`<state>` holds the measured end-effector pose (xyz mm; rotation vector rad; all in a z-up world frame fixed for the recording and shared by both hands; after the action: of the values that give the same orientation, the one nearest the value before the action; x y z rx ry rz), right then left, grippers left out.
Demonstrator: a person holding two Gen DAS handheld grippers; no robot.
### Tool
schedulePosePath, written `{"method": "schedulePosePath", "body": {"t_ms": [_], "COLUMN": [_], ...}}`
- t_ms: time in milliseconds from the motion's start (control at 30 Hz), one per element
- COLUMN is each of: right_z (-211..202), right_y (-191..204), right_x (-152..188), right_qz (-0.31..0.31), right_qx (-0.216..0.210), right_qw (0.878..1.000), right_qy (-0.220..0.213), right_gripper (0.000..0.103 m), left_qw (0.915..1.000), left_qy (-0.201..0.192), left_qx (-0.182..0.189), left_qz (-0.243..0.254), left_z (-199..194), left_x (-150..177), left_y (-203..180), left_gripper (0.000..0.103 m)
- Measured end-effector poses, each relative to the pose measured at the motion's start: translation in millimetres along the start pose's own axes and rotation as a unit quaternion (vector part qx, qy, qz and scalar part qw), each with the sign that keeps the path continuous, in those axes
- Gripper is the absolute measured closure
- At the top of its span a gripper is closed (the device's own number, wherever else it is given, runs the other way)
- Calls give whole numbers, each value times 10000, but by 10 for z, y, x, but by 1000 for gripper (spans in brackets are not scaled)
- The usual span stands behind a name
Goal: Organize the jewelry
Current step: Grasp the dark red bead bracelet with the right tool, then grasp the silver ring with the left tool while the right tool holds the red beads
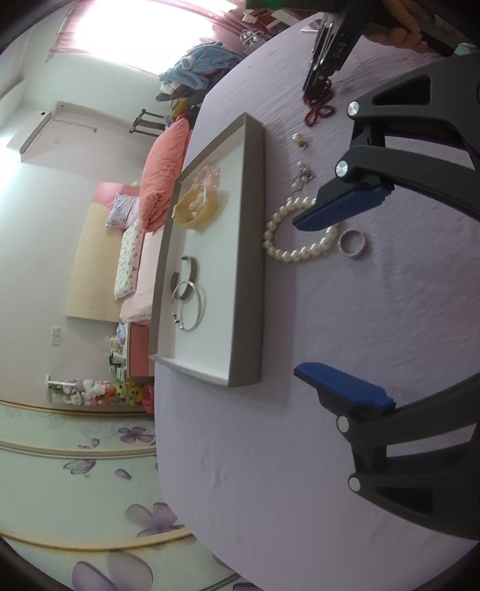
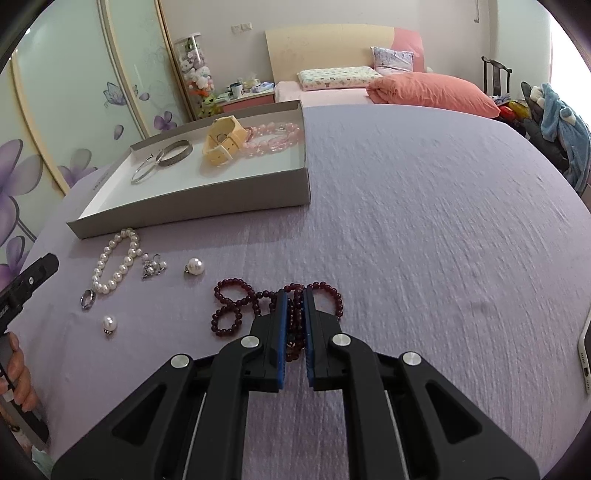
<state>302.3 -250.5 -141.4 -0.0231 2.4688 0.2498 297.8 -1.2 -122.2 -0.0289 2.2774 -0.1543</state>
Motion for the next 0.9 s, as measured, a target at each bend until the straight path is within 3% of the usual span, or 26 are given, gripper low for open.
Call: {"method": "schedulePosePath", "body": {"t_ms": [400, 667, 900], "right_z": [12, -15, -23], "right_y": [3, -39, -43], "right_x": [-13, 10, 12], "right_qz": [32, 97, 134], "right_qx": [-56, -147, -193], "right_qw": [10000, 9998, 9997], "right_qy": [0, 2, 6], "right_gripper": [94, 94, 94], "left_qw": [9973, 9941, 9922], "left_qy": [518, 888, 996], "left_qx": [39, 42, 0], "left_qz": [519, 617, 748], "left_z": [127, 268, 315], "left_x": [174, 265, 299], "left_y": [-299, -366, -429], "left_gripper": [30, 49, 54]}}
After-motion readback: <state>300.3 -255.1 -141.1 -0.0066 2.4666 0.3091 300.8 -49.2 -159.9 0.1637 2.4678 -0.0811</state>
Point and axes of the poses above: each gripper's, at about its wrist camera, not at the fingertips, and z roughly the way its jaws point, y to its left, x to its underside, the point moved 8 cm from there along z, roughly the way its jaws point, and after that the axes turned 2 degrees about z, right-handed, at the moved point
